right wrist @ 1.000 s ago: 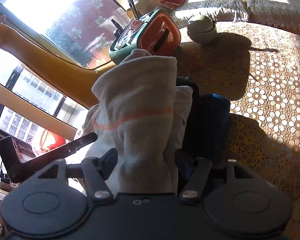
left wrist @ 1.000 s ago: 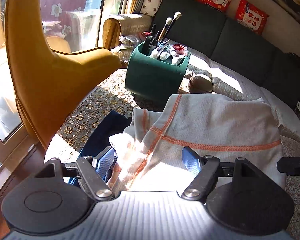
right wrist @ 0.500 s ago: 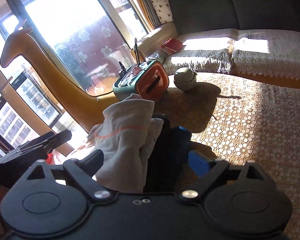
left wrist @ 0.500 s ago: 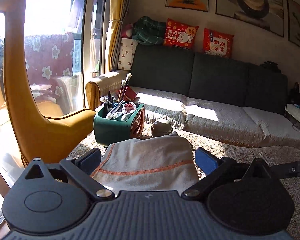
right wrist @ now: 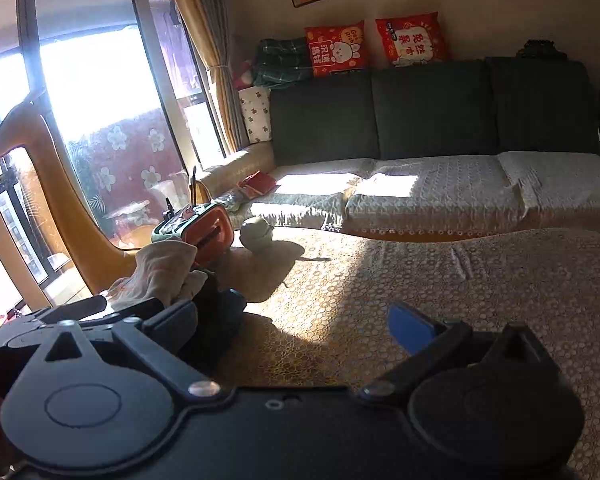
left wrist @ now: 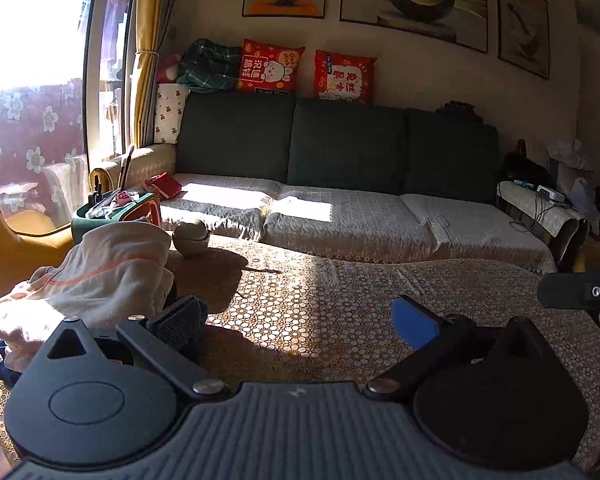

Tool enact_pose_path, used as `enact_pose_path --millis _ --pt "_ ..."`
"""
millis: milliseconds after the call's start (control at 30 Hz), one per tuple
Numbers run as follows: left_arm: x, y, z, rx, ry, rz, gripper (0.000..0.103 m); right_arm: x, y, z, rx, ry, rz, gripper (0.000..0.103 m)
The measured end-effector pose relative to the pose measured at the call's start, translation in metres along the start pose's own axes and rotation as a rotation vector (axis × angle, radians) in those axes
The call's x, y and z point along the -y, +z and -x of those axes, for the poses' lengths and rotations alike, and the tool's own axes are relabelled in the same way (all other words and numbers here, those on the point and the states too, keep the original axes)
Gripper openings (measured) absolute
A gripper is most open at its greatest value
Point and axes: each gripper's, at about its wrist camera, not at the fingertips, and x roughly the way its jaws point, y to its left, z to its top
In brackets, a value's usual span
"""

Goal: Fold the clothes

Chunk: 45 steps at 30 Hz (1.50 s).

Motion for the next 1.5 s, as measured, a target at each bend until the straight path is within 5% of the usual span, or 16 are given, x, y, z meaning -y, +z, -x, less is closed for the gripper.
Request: enact_pose_path --millis 333,700,1500 --pt "0.084 -0.013 0.031 0.032 -0.036 -0.051 0.103 0.068 -0.031 0.083 0.099 -0.245 -0.016 0.103" --pt "0.118 -0.024 0.054 -0.014 -0.062 -0.028 0.103 0.109 -0.056 0.137 0.179 -0.452 -0.048 0.103" --pt "0.127 -0.016 0.053 -0.059 -0.089 -0.076 0.103 0.103 -0.055 0.132 0.106 -0.454 -0.002 0.103"
